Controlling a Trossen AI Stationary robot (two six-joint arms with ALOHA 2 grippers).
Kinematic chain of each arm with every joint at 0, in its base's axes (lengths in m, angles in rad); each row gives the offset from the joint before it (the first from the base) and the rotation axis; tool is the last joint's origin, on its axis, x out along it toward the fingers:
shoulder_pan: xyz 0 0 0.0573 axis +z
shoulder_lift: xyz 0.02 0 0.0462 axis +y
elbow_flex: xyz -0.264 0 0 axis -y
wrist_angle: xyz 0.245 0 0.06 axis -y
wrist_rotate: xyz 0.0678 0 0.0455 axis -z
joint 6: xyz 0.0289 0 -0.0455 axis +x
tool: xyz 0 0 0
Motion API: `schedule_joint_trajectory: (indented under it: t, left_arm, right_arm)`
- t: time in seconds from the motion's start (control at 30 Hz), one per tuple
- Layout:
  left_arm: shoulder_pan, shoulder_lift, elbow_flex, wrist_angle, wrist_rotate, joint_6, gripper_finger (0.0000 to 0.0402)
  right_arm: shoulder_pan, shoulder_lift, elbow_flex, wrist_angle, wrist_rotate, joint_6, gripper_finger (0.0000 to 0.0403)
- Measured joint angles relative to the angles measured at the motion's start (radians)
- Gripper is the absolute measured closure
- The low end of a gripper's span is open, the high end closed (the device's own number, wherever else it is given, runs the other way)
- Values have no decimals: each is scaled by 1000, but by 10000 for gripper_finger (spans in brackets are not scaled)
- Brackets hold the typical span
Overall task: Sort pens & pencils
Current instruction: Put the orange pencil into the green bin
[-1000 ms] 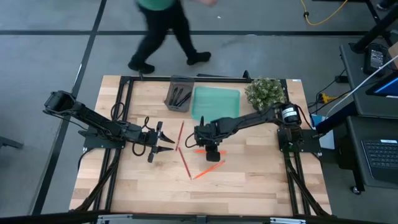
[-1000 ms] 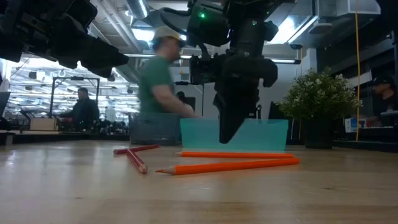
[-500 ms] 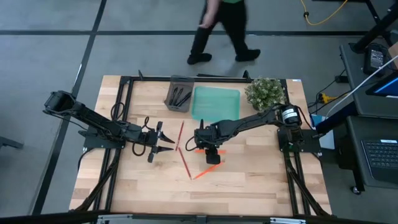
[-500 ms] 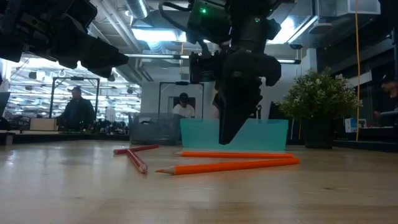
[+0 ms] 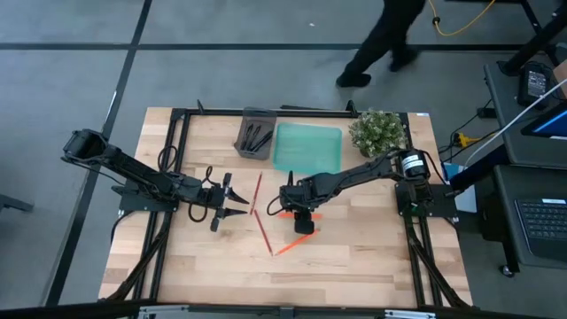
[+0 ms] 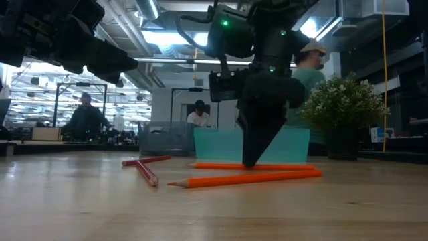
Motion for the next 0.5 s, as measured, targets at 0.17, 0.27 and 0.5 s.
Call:
schedule_joint_trajectory:
  t: [0.17, 0.27, 0.5]
  left_arm:
    - [0, 0, 0, 0, 0, 0, 269]
    - [0, 0, 0, 0, 0, 0, 269]
    - [0, 0, 0, 0, 0, 0, 269]
  right_arm:
    - [4, 0, -2, -7, 45, 45, 254]
    - [17, 0, -3, -2, 68, 46, 254]
    - [47, 0, -3, -3, 137, 53, 254]
